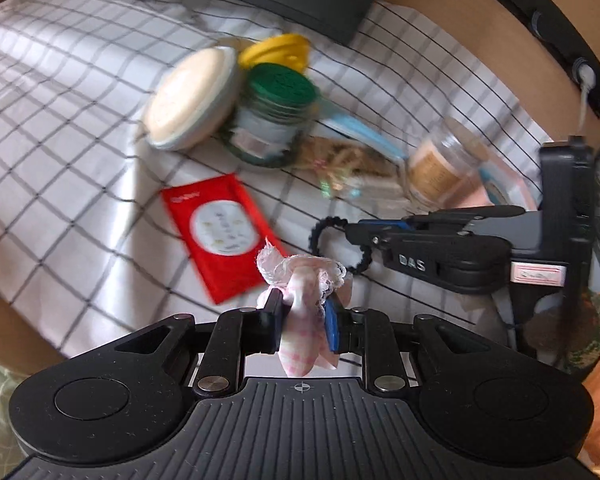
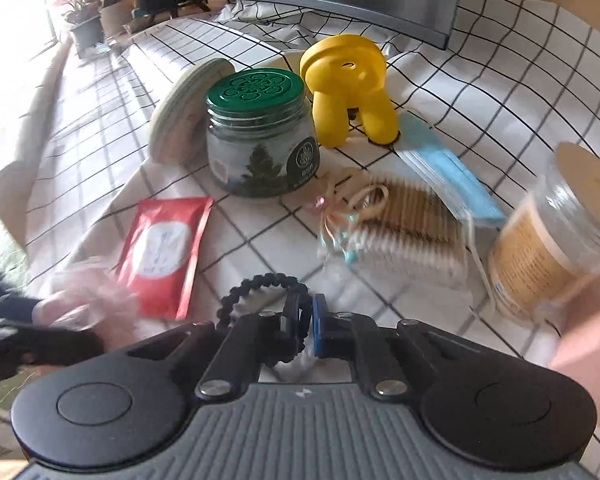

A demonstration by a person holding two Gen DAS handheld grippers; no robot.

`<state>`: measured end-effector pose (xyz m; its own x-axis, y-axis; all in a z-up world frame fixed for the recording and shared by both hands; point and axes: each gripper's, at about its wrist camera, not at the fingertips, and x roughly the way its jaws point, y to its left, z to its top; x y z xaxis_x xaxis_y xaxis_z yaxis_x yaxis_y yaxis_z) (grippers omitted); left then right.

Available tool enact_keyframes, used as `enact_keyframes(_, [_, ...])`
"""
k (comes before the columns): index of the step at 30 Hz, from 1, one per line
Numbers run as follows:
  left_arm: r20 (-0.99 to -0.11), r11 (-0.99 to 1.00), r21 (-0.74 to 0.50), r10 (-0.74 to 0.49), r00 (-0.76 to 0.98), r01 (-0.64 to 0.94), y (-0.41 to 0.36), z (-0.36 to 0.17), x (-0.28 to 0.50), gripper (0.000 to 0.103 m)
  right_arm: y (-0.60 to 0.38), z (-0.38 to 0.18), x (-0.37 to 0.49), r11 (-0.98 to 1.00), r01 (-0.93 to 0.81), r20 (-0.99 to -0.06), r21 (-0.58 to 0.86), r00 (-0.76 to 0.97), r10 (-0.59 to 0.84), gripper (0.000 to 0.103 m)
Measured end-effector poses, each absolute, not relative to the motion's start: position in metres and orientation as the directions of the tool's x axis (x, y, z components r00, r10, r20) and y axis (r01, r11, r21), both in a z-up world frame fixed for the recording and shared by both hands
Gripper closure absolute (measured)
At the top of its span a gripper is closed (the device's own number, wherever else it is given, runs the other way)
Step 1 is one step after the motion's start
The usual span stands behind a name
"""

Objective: Organize soft objects
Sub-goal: 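Grasp the black bead bracelet with the right tool, then carry scrunchie and bracelet to the pink box and open both tools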

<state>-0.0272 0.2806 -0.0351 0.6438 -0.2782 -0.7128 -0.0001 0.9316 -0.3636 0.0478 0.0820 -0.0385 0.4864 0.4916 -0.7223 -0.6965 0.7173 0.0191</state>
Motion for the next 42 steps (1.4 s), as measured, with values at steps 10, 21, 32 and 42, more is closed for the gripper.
enact_keyframes(10, [-0.718, 0.882, -0.375, -0.472, 0.512, 0.286, 0.190, -0.029, -0.001, 0.079, -0.051, -0.008, 0.014, 0.864, -0.503, -0.670, 0.036, 0.629, 0.394, 0.097])
enact_keyframes(21, [-0.698, 0.769, -0.356, -0.597, 0.395, 0.531, 0.077, -0.005, 0.039, 0.079, -0.188, 0.023, -0.014, 0.979, -0.205, -0.578, -0.011, 0.800, 0.161, 0.097])
enact_keyframes(32, [-0.567, 0.771, -0.445, -0.637, 0.523, 0.457, 0.040, 0.076, 0.171, 0.078, -0.193, 0.053, 0.053, 0.985, -0.175, -0.461, -0.005, 0.874, 0.152, 0.097])
enact_keyframes(42, [-0.608, 0.751, -0.555, -0.660, 0.441, 0.358, 0.020, 0.050, 0.264, 0.066, -0.169, 0.008, 0.117, 0.980, -0.189, -0.534, 0.060, 0.823, 0.191, 0.083])
